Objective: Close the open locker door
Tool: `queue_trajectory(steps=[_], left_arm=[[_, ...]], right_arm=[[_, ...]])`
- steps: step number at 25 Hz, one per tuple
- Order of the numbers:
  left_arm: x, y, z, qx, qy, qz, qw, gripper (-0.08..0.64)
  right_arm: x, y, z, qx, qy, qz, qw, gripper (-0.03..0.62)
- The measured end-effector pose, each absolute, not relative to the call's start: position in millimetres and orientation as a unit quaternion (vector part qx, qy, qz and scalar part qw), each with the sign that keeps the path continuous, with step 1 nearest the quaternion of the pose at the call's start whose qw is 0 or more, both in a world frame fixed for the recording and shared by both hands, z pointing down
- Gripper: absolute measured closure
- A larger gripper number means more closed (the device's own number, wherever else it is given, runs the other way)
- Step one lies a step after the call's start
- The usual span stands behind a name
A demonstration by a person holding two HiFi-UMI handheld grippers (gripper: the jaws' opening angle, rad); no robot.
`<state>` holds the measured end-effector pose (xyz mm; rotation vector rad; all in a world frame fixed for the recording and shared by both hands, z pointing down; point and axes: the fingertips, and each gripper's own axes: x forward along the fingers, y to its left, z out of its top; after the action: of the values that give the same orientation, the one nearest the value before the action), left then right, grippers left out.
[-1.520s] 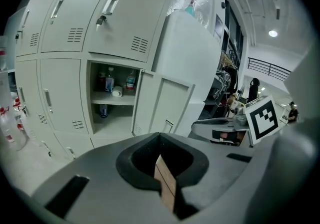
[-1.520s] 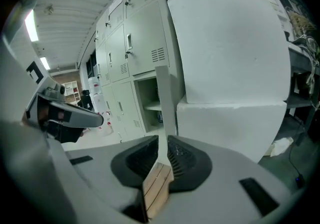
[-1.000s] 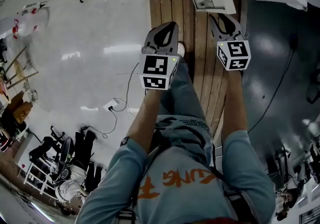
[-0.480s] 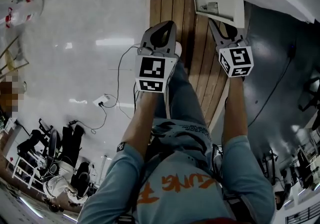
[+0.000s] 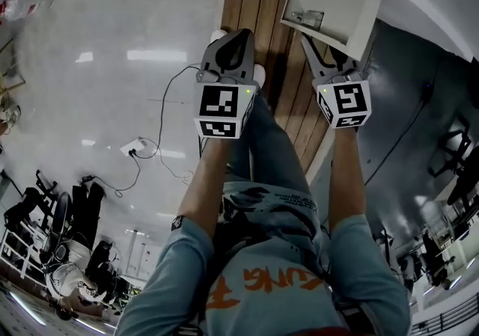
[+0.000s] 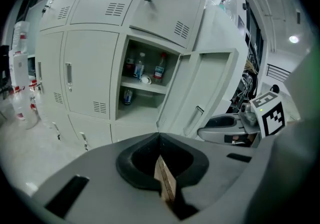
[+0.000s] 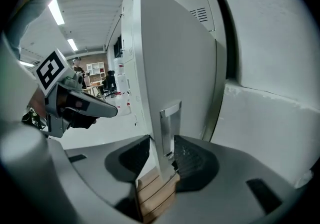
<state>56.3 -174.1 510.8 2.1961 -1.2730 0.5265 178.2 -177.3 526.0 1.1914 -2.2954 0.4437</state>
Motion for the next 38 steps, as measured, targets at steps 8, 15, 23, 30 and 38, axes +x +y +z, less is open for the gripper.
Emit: queue_trajectory(steps=[8,15,23,30,38], left_arm=[[16.8,-185.1,533.6,0.794,-0.512,0.184,0.272,0.541],[-0.9,-200.6,537.8,0.783,-0.535,0.167,0.271,0.541],[-27.9,-209.2,547.9,0.773,-0.551,0.151,0.277,0.541],[-40.6,-227.7,552.7,0.769,-0.559,0.140,0.276,0.541],[-58.8,-257.7,557.6,0.767,-0.565,0.134,0.273,0.541]], right_arm=[[132.9,-193.7,529.9,0.451,-0.844,0.164,0.237,0.433],[105.1,-215.9,528.0,0.466,-0.839,0.154,0.236,0.433],[72.7,-237.9,527.2,0.478,-0.834,0.139,0.239,0.434],[55.5,-259.4,526.1,0.490,-0.825,0.127,0.251,0.434],[33.7,-286.5,529.3,0.502,-0.818,0.124,0.253,0.434]])
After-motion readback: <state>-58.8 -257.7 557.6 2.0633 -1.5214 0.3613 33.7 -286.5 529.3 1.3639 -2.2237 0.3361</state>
